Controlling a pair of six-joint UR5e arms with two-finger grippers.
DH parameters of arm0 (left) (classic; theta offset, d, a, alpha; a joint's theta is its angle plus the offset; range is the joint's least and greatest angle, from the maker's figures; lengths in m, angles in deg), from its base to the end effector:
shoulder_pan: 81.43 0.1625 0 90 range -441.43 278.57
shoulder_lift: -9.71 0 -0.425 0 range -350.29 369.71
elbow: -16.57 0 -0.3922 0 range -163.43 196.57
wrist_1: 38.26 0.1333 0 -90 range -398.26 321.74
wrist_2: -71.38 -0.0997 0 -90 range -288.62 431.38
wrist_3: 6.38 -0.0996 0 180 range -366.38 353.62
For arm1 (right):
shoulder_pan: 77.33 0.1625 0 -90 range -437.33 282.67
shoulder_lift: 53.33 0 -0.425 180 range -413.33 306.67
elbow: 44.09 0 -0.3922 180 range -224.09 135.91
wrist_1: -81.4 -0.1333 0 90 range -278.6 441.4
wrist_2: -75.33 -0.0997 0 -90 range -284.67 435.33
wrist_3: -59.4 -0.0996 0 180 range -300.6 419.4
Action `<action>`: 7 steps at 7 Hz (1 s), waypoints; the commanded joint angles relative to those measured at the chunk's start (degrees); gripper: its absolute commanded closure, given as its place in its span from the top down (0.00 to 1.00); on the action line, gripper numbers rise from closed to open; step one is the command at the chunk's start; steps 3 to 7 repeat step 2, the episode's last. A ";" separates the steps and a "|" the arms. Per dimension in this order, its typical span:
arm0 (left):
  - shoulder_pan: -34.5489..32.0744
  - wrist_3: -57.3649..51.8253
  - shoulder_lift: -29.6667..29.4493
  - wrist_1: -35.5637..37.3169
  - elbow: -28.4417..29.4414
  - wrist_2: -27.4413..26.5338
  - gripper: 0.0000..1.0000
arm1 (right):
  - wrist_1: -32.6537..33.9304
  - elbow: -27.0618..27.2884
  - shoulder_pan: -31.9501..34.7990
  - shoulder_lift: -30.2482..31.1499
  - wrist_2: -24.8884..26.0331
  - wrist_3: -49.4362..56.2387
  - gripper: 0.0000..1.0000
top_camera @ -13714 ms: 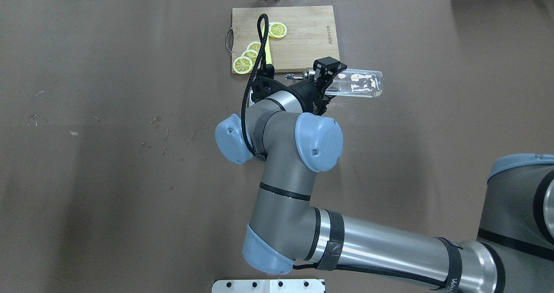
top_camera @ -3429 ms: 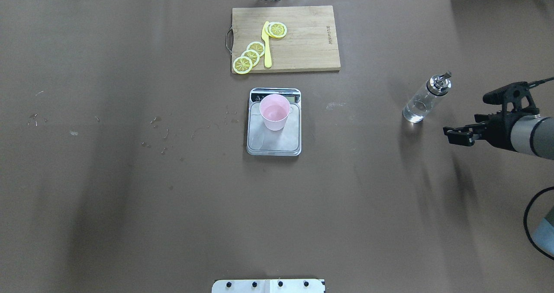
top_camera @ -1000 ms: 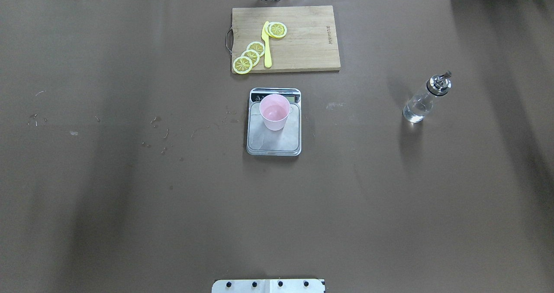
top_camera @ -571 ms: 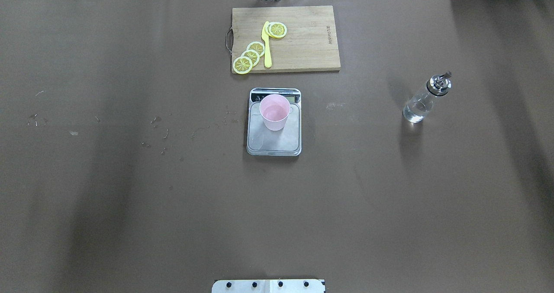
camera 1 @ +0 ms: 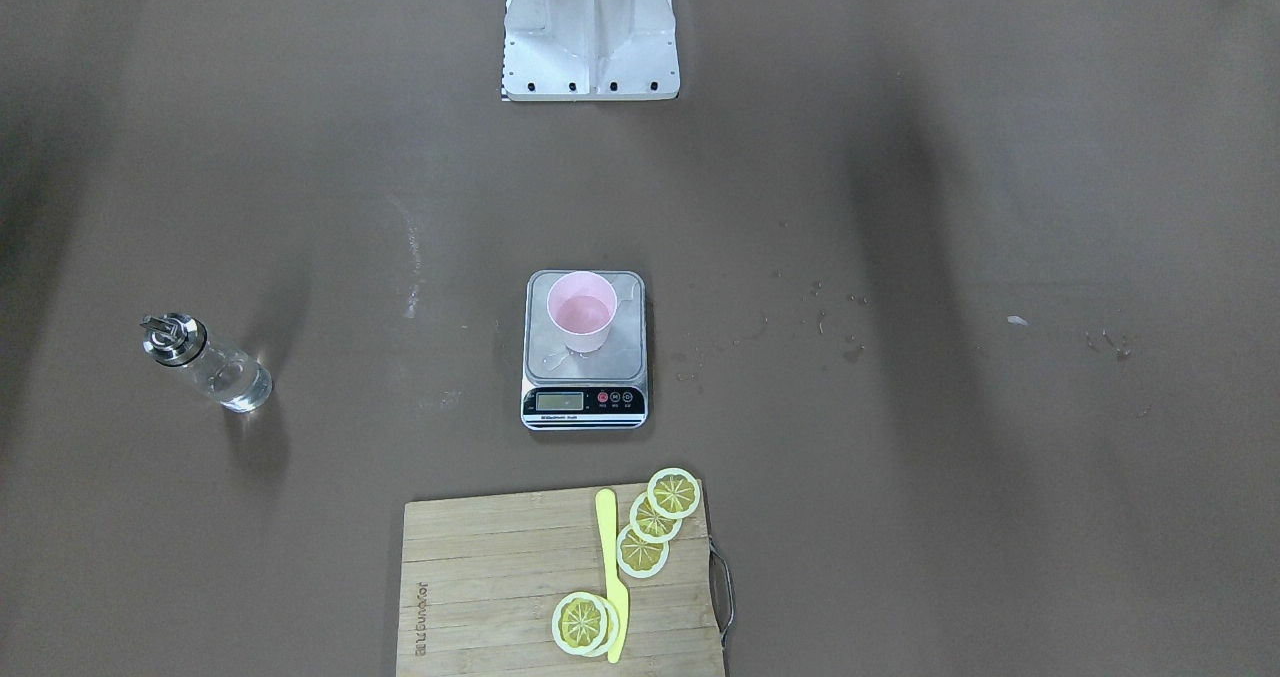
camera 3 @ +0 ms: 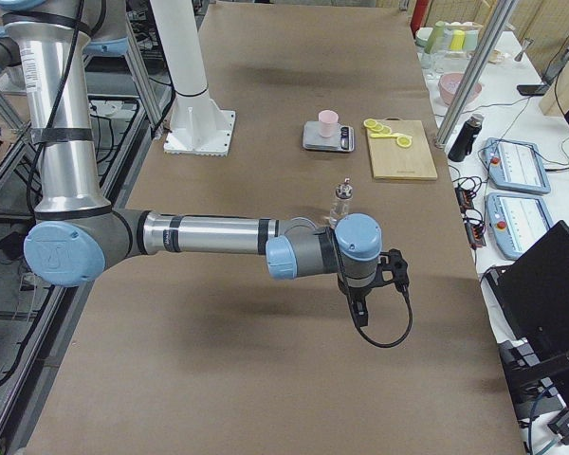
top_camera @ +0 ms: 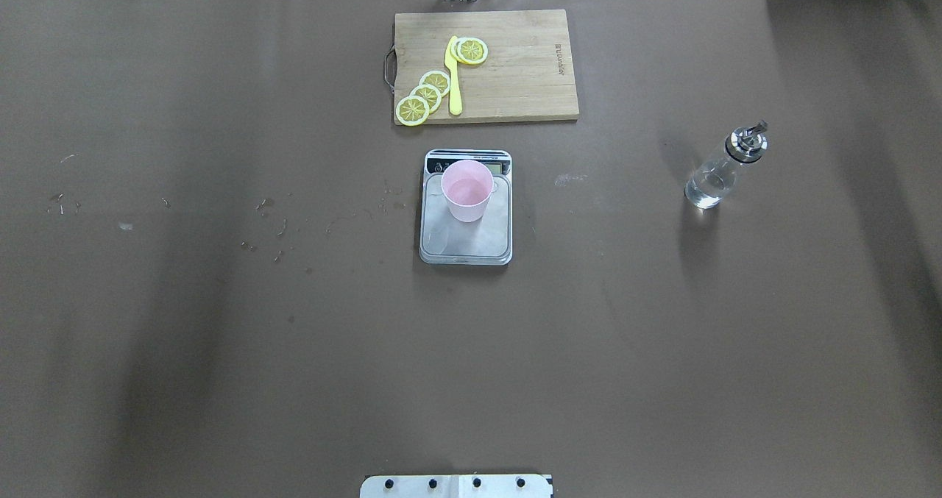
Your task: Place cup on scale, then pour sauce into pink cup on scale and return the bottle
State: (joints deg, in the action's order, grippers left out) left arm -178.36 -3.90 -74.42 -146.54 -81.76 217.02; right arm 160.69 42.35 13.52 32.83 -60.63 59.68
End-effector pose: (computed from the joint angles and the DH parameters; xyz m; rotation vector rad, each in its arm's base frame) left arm -0.1064 -0.4520 0.5857 0.3695 0.9452 0.0258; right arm 0.0696 -0.5308 0.6336 0.1893 -0.7978 -0.0675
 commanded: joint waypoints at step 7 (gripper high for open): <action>-0.02 -0.03 0.19 -0.09 -0.02 0.00 0.97 | 0.08 0.31 0.03 1.56 0.17 -0.02 1.00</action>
